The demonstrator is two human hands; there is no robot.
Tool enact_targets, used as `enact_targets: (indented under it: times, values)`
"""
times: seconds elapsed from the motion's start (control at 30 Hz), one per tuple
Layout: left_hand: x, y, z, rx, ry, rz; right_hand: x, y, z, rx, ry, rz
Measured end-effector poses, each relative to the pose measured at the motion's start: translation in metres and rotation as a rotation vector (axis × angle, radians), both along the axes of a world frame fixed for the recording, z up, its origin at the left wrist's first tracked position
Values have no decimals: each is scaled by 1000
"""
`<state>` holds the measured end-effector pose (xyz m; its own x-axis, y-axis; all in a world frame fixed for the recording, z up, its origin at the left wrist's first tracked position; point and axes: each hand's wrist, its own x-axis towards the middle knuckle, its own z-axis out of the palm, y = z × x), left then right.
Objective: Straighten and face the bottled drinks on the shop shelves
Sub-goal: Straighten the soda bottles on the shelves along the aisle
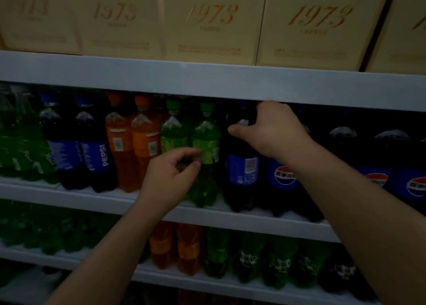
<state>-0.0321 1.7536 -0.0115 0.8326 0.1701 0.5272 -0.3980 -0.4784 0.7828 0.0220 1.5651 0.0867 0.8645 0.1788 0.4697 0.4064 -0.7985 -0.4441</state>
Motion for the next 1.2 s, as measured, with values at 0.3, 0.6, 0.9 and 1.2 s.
enact_targets:
  times: [0.3, 0.6, 0.9, 1.2]
  values:
    - [2, 5, -13, 335, -214, 256, -4, 12, -13, 338, -21, -20]
    - [7, -2, -26, 414, -206, 338, 0, -6, -9, 274, 60, -29]
    - [-5, -22, -59, 383, 75, 362, -13, -3, -27, 156, -152, -54]
    - [6, -34, -76, 310, 163, 415, -33, 8, -60, -128, -635, -186]
